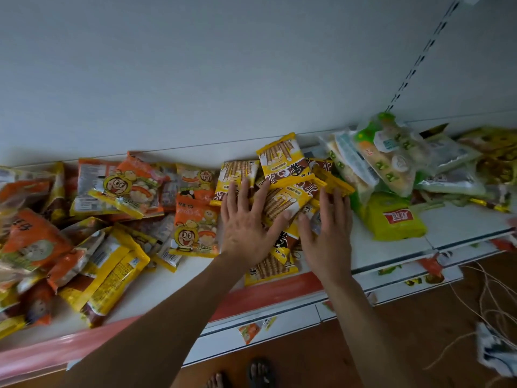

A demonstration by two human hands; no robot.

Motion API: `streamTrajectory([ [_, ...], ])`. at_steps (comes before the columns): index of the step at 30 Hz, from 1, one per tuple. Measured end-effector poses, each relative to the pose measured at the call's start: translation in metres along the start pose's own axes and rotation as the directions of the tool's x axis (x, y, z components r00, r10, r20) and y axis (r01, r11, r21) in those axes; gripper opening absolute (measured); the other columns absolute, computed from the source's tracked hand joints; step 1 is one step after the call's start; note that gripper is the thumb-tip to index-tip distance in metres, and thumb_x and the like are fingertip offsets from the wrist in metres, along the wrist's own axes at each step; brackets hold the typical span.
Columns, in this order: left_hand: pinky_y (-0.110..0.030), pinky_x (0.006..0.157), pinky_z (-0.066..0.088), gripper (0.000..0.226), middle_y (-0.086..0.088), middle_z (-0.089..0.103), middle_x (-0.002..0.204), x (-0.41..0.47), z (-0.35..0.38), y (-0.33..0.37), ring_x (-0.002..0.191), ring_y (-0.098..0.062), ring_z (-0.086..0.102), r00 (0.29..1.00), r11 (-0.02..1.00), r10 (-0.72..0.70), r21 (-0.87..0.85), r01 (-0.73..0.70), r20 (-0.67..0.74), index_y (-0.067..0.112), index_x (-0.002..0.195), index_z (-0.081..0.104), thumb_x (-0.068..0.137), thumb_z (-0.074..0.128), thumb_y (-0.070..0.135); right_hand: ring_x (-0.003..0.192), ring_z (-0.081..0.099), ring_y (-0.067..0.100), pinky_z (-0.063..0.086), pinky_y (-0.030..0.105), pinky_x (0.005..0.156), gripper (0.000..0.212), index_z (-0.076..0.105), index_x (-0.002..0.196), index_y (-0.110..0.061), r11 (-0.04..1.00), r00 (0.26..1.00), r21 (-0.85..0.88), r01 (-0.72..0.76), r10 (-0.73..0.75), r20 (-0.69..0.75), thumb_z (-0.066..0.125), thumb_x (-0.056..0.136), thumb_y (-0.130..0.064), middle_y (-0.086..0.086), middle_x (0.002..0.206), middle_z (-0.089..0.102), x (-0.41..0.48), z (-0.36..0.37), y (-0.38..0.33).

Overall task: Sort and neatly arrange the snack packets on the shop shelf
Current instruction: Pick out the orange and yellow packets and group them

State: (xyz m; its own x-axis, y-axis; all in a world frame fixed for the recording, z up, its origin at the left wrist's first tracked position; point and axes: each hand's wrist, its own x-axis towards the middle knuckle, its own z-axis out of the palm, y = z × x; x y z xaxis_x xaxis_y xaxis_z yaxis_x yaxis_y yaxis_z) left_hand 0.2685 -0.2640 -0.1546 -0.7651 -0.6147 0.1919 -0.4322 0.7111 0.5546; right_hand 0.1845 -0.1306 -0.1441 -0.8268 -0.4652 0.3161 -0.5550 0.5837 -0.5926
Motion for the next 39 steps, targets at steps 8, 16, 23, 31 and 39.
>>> streamTrajectory([
  [8,-0.047,0.117,-0.009,0.073,-0.001,0.000,0.164,0.011,0.016,0.018,0.149,-0.024,-0.011,1.000,1.000,-0.010,0.001,0.010,0.014,0.050,0.149,0.007,0.084,0.015,0.083,0.149,0.011,0.032,0.026,0.049,0.116,0.068,0.029,0.153,-0.018,0.999,0.999,-0.030,-0.012,0.011,-0.037,0.045,0.093,-0.046,0.011,0.161,0.020,0.013,-0.004,0.020],
  [16,-0.049,0.118,-0.008,0.074,-0.003,-0.001,0.164,0.016,0.030,0.037,0.149,-0.025,-0.012,0.999,0.998,-0.052,0.018,0.052,0.002,0.047,0.150,0.008,0.085,0.014,0.081,0.149,0.014,0.033,0.022,0.045,0.116,0.068,0.030,0.153,-0.016,0.998,0.999,-0.057,-0.002,0.000,-0.036,0.045,0.093,-0.045,0.012,0.160,0.024,0.026,-0.010,0.034],
  [23,-0.051,0.119,-0.007,0.073,0.000,-0.005,0.164,0.019,0.033,0.048,0.149,-0.024,-0.016,0.998,0.998,-0.054,-0.041,0.055,0.023,0.048,0.150,0.012,0.084,0.015,0.081,0.141,0.030,0.041,0.028,0.051,0.113,0.058,0.051,0.141,-0.009,0.992,0.985,-0.093,0.085,-0.097,-0.139,0.059,0.090,-0.034,0.019,0.151,0.039,0.034,-0.023,0.039],
  [31,-0.056,0.118,-0.004,0.069,0.001,0.001,0.164,0.019,0.034,0.039,0.150,-0.023,-0.012,1.000,0.997,0.008,0.081,-0.009,0.004,0.049,0.150,0.005,0.088,0.010,0.078,0.147,0.019,0.038,0.023,0.051,0.118,0.055,0.044,0.146,-0.011,0.991,0.994,-0.086,0.101,-0.104,-0.032,0.052,0.096,-0.034,0.018,0.155,0.034,0.026,-0.014,0.034],
  [39,-0.048,0.121,-0.002,0.066,0.003,0.010,0.163,0.028,0.000,0.037,0.150,-0.019,-0.004,0.983,0.984,0.005,-0.174,0.027,0.183,0.045,0.149,0.024,0.089,0.025,0.074,0.140,0.032,0.033,0.028,0.050,0.110,0.051,0.062,0.129,-0.018,0.993,1.000,-0.117,-0.005,0.003,-0.019,0.048,0.083,-0.034,0.006,0.150,0.044,0.046,-0.038,0.018],
])
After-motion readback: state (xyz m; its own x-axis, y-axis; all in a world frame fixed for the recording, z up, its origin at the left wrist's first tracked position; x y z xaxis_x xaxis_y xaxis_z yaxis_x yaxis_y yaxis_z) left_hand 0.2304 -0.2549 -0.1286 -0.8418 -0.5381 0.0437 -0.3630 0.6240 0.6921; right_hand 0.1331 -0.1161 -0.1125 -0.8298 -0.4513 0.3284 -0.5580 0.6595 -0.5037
